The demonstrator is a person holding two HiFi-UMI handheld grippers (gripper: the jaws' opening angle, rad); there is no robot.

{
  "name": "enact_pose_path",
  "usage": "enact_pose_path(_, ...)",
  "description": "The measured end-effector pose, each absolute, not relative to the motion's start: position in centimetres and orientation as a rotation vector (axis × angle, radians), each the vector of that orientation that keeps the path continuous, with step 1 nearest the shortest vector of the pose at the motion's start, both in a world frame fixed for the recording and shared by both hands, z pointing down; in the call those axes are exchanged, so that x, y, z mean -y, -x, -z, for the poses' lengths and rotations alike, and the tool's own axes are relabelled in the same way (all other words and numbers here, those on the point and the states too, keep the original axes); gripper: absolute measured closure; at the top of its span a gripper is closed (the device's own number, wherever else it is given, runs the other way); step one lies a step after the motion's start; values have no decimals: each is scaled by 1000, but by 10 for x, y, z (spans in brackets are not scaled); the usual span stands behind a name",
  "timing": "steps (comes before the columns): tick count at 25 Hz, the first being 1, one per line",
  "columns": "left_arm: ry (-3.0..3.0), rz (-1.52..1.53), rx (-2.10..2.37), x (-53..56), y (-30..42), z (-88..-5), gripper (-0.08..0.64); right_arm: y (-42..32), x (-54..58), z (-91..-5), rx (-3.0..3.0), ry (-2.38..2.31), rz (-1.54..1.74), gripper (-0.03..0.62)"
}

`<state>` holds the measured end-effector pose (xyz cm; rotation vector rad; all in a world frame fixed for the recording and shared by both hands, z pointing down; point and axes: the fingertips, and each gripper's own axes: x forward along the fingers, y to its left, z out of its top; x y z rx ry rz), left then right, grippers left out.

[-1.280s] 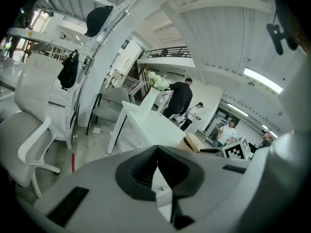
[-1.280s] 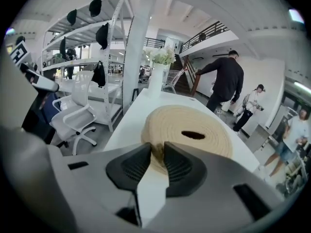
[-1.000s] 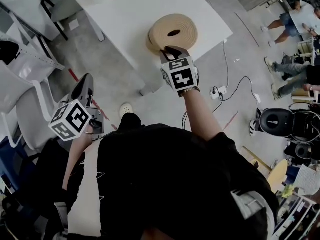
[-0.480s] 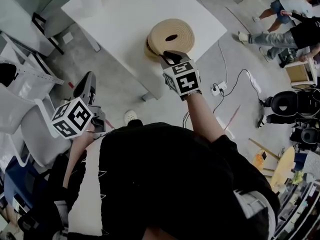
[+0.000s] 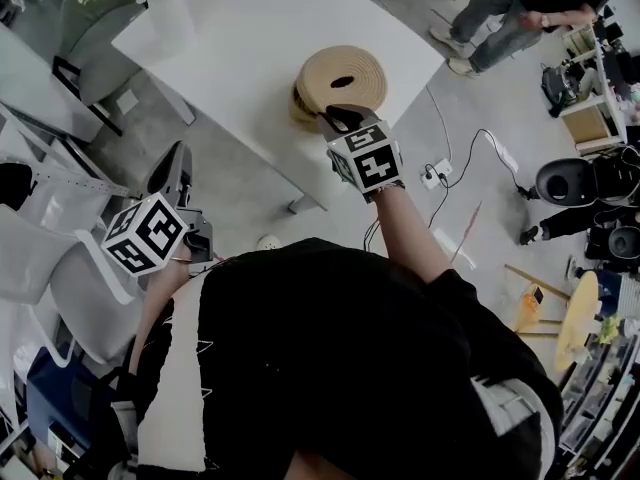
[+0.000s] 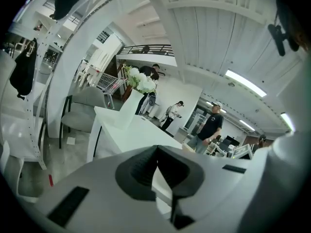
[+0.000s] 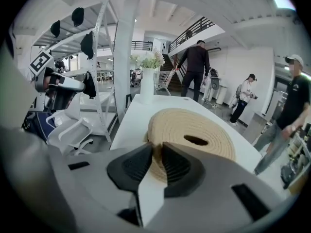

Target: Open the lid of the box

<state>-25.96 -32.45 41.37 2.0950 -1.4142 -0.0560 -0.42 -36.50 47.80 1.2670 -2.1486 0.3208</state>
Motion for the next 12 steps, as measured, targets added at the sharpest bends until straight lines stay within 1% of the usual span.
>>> enact_pose_path(12, -2139, 50, 1366, 345, 262, -410, 549, 2, 374, -467, 2159, -1355, -386, 522)
